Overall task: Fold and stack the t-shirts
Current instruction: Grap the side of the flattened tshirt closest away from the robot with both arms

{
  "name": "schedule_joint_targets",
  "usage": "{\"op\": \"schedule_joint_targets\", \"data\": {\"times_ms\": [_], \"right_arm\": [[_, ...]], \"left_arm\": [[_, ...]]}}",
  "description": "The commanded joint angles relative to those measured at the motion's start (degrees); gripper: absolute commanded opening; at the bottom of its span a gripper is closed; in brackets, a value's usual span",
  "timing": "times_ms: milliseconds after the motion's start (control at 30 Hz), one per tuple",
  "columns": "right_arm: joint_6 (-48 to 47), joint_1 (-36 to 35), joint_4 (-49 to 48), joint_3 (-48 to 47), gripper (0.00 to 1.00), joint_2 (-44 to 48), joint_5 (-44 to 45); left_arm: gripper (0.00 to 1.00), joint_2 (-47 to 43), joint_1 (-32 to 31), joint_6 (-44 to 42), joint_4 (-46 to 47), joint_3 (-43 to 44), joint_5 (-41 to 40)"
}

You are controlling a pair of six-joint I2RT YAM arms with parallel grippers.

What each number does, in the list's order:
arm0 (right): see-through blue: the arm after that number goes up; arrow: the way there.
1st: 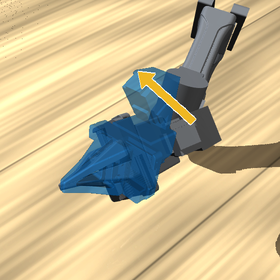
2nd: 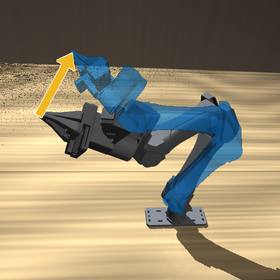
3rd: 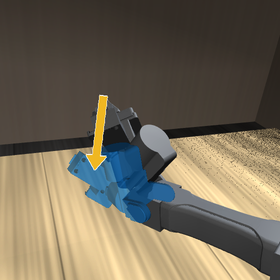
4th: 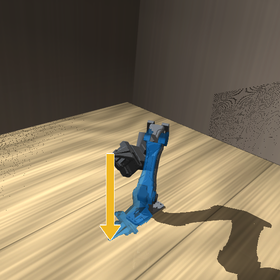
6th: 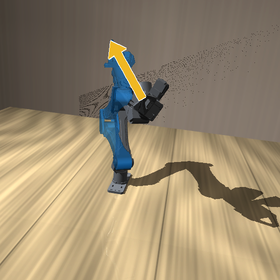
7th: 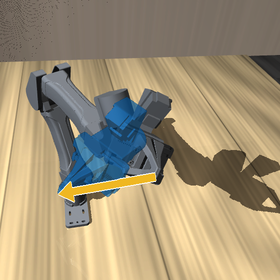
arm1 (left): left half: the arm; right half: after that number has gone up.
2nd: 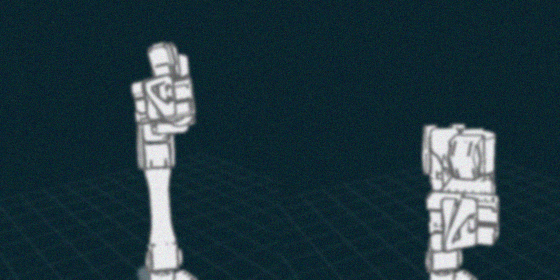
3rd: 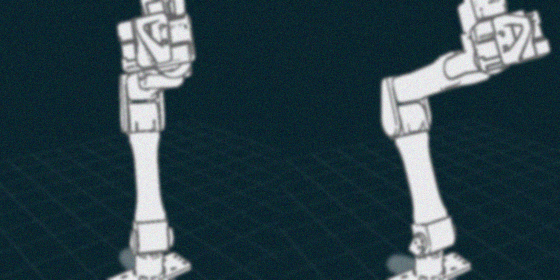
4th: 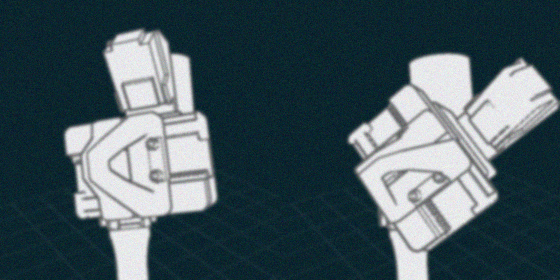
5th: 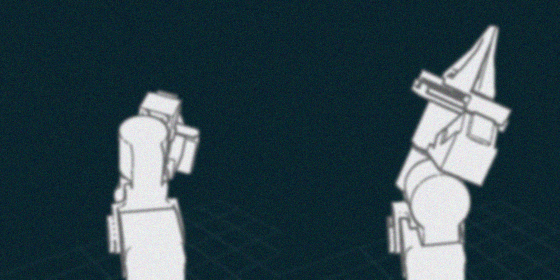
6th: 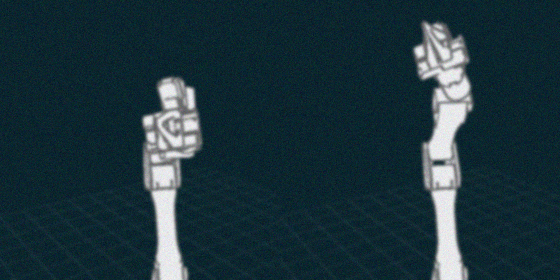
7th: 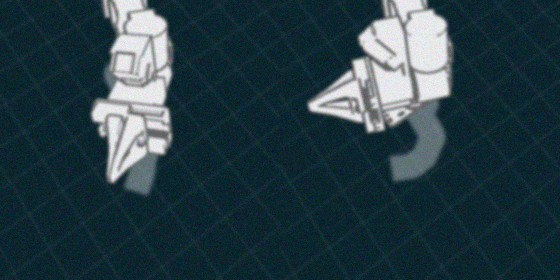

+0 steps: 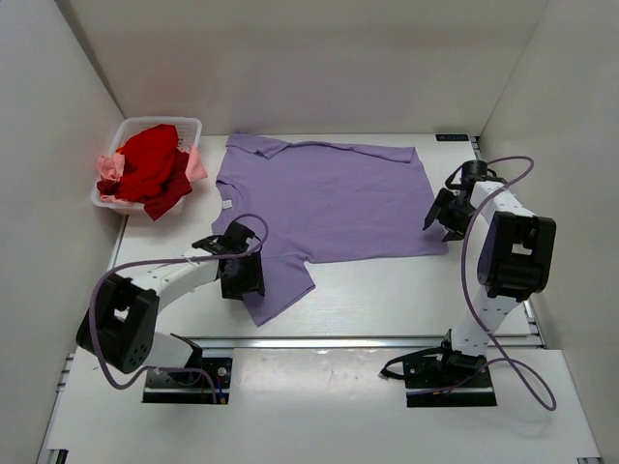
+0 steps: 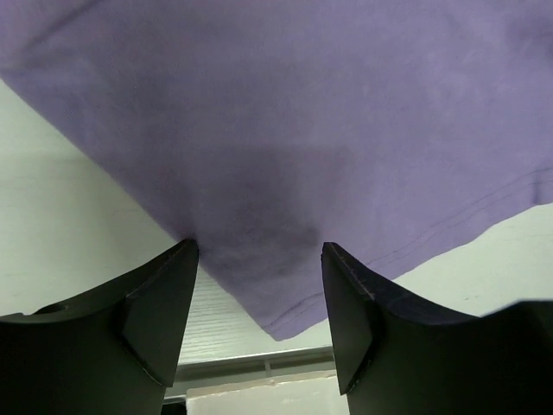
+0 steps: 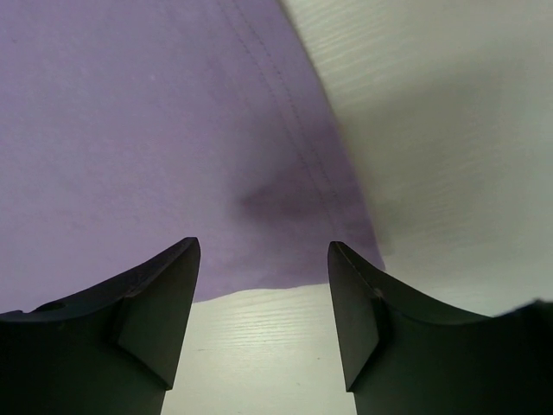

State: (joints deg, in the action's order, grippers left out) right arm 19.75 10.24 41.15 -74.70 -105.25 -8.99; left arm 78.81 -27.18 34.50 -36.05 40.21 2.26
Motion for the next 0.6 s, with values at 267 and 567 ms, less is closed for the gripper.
{"op": "schedule_joint_targets", "data": {"times_ms": [267,567], "right_arm": [[1.5,-0.7,-0.7,1.0,0.6,-0.2,5.1],[1.0,0.6,0.3,1.4,0.67,-1.8,6.2]], "left_arm": [[0.72,3.9,-3.1,2.1,0.5,-1.6,-2.2],[0.0,8.4,-5.8,2.2,3.7,-2.6,-1.0]]}}
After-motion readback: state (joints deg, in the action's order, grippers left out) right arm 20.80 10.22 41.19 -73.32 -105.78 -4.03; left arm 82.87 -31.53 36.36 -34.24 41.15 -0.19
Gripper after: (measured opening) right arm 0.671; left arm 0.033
